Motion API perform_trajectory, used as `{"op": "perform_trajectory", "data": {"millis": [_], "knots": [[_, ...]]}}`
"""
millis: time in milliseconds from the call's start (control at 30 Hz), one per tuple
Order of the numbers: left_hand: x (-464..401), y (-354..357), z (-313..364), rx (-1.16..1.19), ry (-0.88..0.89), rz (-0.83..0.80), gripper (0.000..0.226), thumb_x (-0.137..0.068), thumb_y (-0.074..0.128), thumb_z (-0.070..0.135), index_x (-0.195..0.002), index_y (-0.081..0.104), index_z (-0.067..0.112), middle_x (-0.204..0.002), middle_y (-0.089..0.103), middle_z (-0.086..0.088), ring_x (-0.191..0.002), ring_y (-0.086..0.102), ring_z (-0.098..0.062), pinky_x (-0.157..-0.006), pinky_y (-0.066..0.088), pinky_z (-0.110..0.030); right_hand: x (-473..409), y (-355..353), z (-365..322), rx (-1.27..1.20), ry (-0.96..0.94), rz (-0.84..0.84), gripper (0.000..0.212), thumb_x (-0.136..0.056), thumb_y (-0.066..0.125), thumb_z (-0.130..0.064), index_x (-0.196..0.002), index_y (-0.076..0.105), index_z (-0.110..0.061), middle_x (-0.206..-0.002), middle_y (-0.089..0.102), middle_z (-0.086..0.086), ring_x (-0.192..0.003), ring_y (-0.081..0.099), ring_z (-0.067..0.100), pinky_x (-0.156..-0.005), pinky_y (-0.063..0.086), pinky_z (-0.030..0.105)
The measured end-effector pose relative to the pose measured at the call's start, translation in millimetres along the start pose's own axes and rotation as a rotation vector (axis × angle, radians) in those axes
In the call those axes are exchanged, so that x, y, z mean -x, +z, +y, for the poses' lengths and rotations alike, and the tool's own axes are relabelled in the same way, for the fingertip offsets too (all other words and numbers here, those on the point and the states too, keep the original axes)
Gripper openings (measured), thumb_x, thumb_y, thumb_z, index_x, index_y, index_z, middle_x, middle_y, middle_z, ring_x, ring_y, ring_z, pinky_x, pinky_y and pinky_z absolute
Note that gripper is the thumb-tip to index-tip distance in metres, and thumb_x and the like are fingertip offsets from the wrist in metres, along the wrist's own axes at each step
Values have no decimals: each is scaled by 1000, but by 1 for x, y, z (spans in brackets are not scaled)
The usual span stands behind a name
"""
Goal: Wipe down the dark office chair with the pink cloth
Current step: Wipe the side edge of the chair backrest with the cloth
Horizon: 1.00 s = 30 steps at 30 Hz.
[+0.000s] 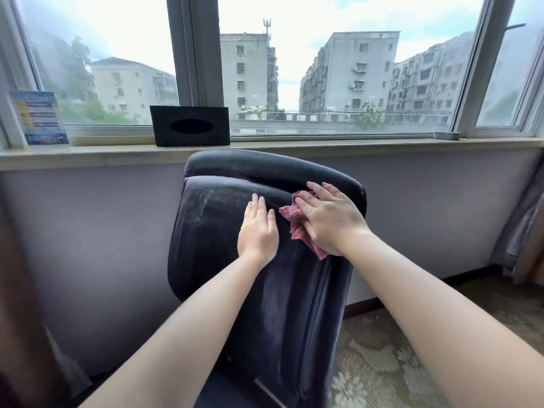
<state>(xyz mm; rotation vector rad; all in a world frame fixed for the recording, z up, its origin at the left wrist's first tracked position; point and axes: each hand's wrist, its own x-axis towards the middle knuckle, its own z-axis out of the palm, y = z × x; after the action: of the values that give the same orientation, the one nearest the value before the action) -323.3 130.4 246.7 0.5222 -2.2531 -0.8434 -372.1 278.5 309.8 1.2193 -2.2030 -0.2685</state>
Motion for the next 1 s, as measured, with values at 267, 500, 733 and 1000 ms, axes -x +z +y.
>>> {"op": "perform_trajectory", "data": {"millis": [267, 500, 733, 1000], "knots": [[-35, -10, -46, -139, 102, 123, 46, -103, 29, 27, -149, 25, 24, -158, 14, 12, -146, 6, -8, -113, 12, -20, -59, 21, -16, -29, 0, 20, 52, -101, 21, -32, -150, 15, -15, -157, 16, -3, -146, 1, 17, -116, -6, 31], [-65, -18, -86, -223, 183, 279, 43, -102, 38, 19, -144, 37, 13, -153, 30, 2, -144, 19, -15, -111, 9, -14, -112, 25, -34, -76, -53, 51, 51, -100, 25, -35, -148, 25, -19, -153, 28, -6, -145, 8, 17, -118, -2, 33], [-95, -35, -117, -240, 111, 280, 46, -103, 31, 22, -148, 28, 12, -157, 21, 2, -146, 11, -14, -117, 7, -23, -151, 30, -53, -74, -97, 72, 50, -99, 26, -35, -147, 28, -20, -151, 32, -6, -143, 12, 17, -117, 0, 33], [-106, -40, -137, -232, 159, 339, 45, -102, 36, 19, -145, 32, 7, -154, 27, -4, -145, 16, -17, -117, 8, -24, -177, 33, -70, -76, -107, 115, 48, -97, 30, -34, -142, 37, -18, -146, 40, -2, -140, 20, 17, -115, 6, 32]]}}
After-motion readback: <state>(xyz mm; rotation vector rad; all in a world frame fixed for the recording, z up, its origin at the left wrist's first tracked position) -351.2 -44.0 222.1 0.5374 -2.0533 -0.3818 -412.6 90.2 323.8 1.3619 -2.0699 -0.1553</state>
